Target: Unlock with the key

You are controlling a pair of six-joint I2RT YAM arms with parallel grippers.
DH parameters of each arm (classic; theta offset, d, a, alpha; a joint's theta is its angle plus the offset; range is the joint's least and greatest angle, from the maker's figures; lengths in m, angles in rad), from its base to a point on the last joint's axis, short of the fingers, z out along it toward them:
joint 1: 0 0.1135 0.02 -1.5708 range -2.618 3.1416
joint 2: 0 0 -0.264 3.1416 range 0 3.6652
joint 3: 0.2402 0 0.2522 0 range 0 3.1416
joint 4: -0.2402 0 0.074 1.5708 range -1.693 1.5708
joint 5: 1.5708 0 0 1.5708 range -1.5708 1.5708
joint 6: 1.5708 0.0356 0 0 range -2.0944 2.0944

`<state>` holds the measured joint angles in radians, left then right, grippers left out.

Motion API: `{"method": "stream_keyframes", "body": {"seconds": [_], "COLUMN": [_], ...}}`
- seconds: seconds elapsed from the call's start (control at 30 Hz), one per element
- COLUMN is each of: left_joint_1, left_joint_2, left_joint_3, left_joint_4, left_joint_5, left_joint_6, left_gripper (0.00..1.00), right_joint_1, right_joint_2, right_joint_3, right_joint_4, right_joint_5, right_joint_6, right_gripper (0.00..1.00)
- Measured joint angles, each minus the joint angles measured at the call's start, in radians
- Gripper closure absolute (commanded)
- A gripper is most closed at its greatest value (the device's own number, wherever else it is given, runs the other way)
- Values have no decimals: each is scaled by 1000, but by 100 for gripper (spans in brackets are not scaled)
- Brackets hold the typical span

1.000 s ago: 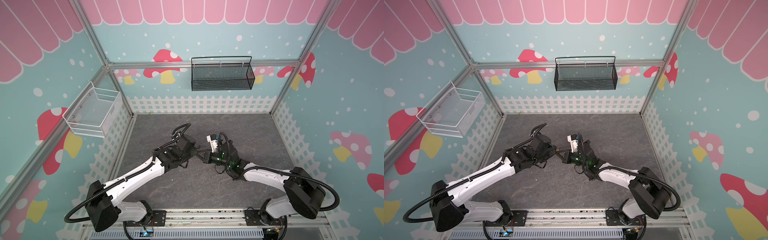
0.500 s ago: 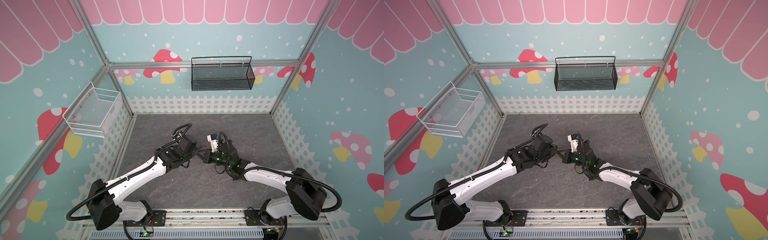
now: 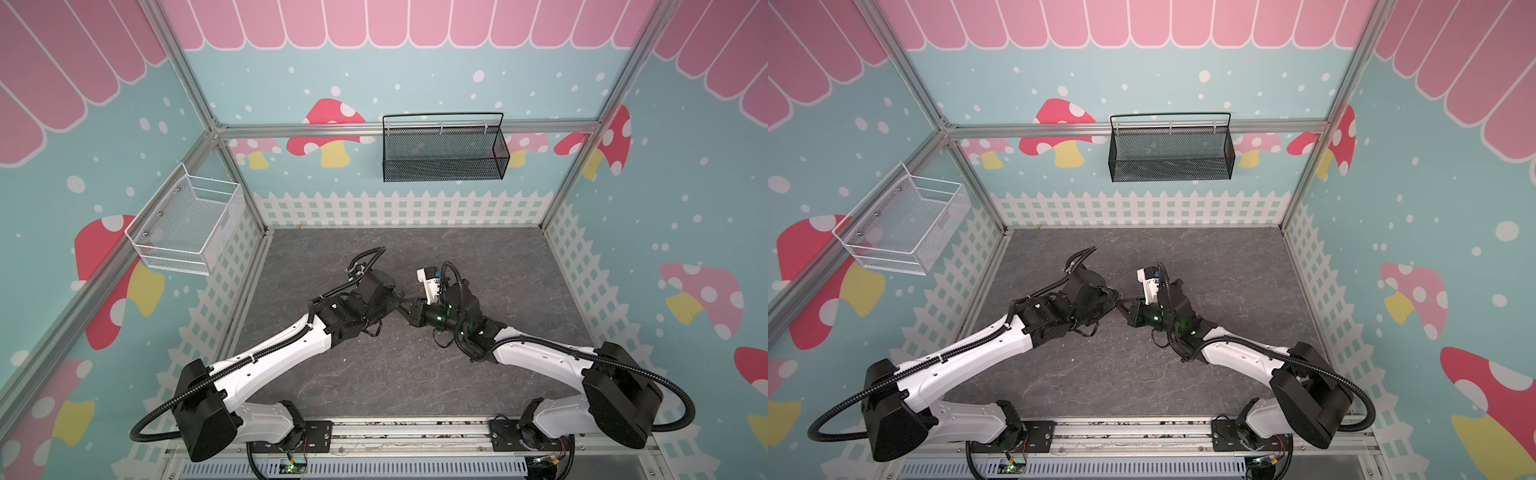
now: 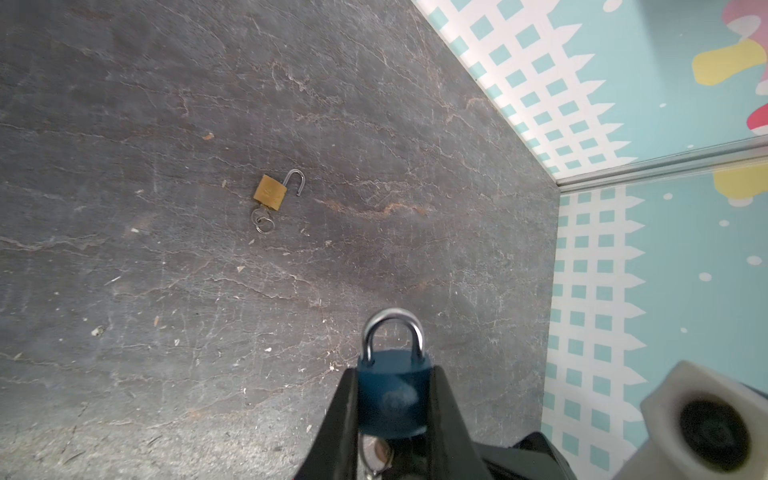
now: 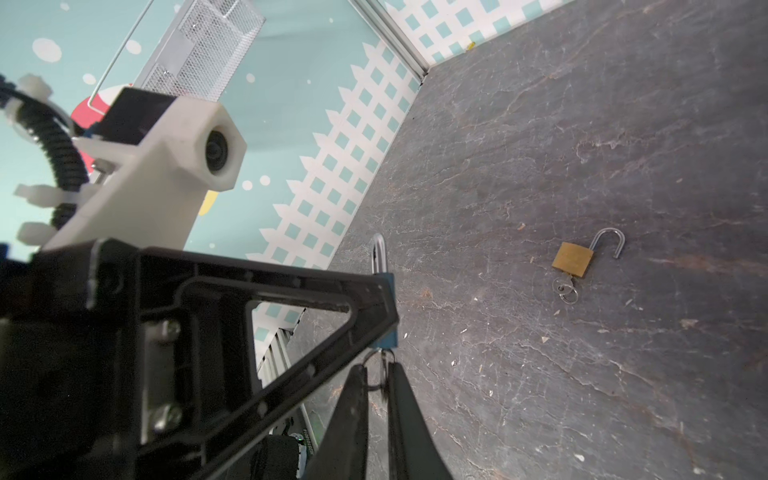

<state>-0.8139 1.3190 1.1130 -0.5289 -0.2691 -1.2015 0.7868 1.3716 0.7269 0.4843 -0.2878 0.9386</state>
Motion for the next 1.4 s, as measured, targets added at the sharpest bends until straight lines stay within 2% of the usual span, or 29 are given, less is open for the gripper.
{"method": "stream_keyframes", "body": {"seconds": [0.2,0.4,0.87,1.4], "left_joint_1": [0,0,0,0], "left_joint_2": [-5,-5,-5,-12], "left_joint_3": [2,5,6,6], "left_joint_4": [3,4,22,27], "left_joint_5": [4,0,-48,-53], "left_joint_6": [1,0,-7,-17], "left_gripper": [100,100,100,100], "right_joint_1": [0,0,-29,-34], "right_joint_2": [-34,-35,-17,-21], "right_joint_3": [2,37,95,95], "right_joint_4": [-45,-114,-180,-187], "right_joint_5": [-9,-31,-83,-32], "right_joint_6": [-11,-5,74,85], "right_gripper": [76,73,77,79]}}
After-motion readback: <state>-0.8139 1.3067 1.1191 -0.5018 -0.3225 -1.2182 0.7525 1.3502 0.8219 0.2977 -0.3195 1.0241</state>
